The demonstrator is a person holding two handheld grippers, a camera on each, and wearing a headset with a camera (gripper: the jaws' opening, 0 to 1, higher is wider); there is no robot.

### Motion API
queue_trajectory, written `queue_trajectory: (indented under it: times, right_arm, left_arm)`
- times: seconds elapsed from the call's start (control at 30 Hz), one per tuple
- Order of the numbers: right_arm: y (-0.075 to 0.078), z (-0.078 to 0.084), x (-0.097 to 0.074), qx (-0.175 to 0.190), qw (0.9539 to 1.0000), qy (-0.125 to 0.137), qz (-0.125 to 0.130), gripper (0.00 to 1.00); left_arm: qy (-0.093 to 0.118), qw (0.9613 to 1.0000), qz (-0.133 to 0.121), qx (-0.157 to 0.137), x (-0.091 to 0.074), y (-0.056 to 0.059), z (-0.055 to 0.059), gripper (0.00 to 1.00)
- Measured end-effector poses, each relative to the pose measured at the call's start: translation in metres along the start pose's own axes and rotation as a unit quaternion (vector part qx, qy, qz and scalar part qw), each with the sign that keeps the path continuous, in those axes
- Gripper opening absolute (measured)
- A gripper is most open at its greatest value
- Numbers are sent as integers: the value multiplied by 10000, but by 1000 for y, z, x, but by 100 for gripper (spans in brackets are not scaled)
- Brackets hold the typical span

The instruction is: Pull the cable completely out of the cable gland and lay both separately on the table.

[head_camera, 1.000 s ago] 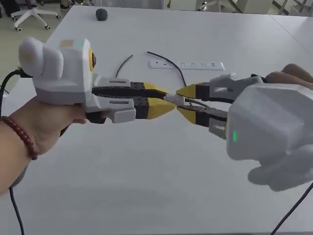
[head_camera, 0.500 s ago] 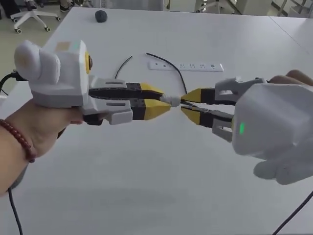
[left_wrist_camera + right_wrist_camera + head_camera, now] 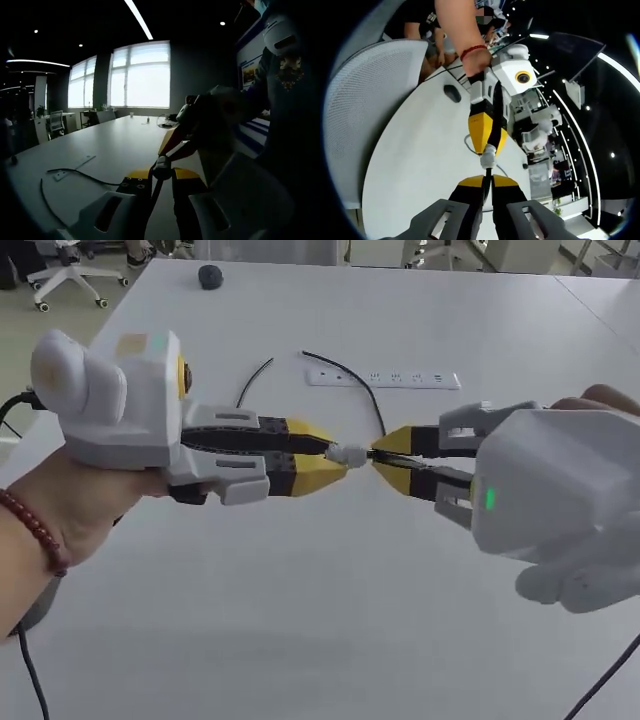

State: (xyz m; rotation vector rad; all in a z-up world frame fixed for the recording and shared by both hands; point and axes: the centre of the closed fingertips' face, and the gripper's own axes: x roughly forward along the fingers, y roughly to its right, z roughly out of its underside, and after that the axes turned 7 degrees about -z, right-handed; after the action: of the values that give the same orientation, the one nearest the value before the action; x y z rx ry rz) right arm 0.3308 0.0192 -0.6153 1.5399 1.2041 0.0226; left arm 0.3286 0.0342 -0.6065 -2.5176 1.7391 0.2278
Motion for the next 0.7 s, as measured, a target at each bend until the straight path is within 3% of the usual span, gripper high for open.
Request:
queue_trajectory:
  times: [0.27,0.7]
  right_arm:
    - [-6,4,0,-31,10000,-66,-67,0]
    - [-16,26,-11,151,9994,-277,-105,0]
  left_arm:
    - [-120,9999,1,117,-1,0,8,16]
    - [-226,9996,-20,187,-3,-3,15,16]
